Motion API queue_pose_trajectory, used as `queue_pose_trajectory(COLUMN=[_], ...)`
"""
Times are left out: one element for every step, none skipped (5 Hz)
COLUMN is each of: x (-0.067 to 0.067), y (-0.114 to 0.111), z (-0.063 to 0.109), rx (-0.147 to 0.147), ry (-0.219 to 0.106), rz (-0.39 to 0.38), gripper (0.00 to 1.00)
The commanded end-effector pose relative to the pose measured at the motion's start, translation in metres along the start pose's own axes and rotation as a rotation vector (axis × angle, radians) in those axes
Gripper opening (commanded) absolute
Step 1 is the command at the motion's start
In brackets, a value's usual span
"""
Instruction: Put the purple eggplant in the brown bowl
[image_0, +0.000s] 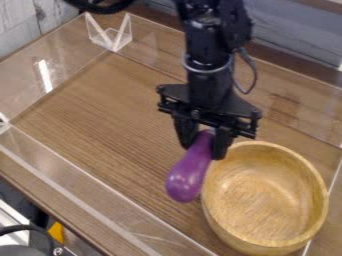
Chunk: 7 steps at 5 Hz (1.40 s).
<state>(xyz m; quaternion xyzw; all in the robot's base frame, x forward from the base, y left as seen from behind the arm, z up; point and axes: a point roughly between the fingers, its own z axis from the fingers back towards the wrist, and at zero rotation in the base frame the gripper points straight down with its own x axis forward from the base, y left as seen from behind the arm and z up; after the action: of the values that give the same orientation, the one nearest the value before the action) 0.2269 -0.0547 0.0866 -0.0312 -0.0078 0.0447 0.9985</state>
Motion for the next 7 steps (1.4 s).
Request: queue_pose_trajectory(x=[0.019,0.021,0.027,0.025,0.023,0.028,0.031], y=[-0.007,-0.016,-0.020,-0.015,-0.010,-0.005,-0.001], z=[0.011,0.011,0.010,0.002,-0.005,-0.002,0.001], rx=[-0.003,0.006,0.019,0.032,0.047,0.053,0.058], ry=[-0.047,-0.045,-0.047,-0.051,-0.054,-0.056,-0.056], rz=[-0.041,-0.043,-0.040,0.042,0.122,0.136,0.149], gripper=[0.00,0.00,0.00,0.00,0.00,0.00,0.00])
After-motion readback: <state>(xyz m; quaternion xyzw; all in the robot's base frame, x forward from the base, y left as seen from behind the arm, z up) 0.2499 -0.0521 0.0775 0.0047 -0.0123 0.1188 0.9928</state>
